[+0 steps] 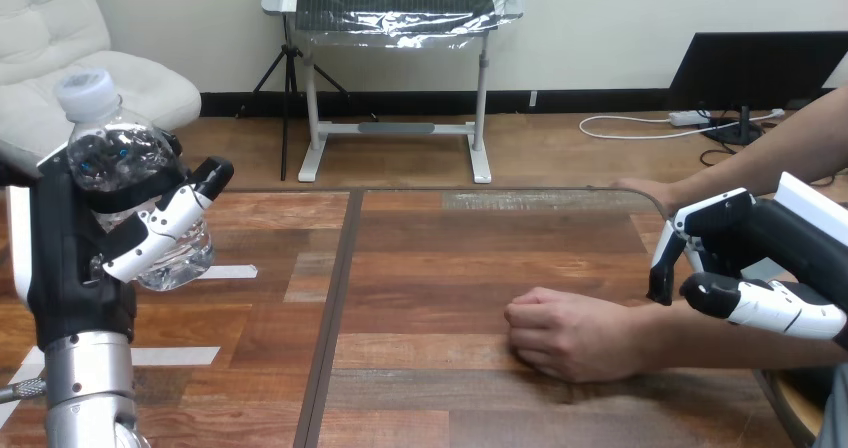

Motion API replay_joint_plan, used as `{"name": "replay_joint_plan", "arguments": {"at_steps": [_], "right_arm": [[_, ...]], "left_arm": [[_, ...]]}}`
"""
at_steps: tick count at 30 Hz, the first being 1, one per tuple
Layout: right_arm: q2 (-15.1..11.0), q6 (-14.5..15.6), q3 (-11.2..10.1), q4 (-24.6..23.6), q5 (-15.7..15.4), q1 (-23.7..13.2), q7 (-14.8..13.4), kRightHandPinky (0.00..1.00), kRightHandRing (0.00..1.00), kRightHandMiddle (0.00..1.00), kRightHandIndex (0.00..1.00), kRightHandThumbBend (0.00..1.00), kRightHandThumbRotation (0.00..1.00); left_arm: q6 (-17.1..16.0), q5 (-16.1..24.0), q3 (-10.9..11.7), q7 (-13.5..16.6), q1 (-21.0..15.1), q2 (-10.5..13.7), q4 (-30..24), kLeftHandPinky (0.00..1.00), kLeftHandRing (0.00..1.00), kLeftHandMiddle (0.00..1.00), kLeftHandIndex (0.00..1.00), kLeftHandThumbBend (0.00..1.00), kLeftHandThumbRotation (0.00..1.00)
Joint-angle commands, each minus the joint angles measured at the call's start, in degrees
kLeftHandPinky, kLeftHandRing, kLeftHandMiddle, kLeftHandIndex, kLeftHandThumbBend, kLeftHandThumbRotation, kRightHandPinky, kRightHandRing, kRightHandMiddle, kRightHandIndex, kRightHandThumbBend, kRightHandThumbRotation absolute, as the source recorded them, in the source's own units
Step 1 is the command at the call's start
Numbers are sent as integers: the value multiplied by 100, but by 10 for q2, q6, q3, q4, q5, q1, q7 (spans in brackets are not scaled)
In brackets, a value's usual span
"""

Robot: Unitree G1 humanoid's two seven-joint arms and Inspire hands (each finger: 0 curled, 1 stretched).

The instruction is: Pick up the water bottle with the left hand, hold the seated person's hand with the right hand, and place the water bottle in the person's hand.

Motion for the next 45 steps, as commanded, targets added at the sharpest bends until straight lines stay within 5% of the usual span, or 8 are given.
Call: {"name": "replay_joint_plan", "arguments": {"at_steps": [1,15,28,45], "right_arm": [[-24,21,-4,-38,-4,-23,17,1,5,10,38,100,100],[-54,96,-13,-102,-29,-15,64,4,7,14,38,100,100],[-58,111,-18,-121,-43,-16,75,14,19,26,39,100,100],[-53,104,-16,-115,-44,-19,79,14,18,24,38,100,100]], "left_arm": [[-8,-1,-2,-1,-25,2,-31,24,29,34,40,59,0],[-9,2,-2,0,-25,2,-31,24,29,34,40,59,0],[-13,3,-2,-1,-26,4,-27,24,29,34,40,59,0],[-8,8,-3,3,-25,3,-29,24,29,34,40,59,0]]}}
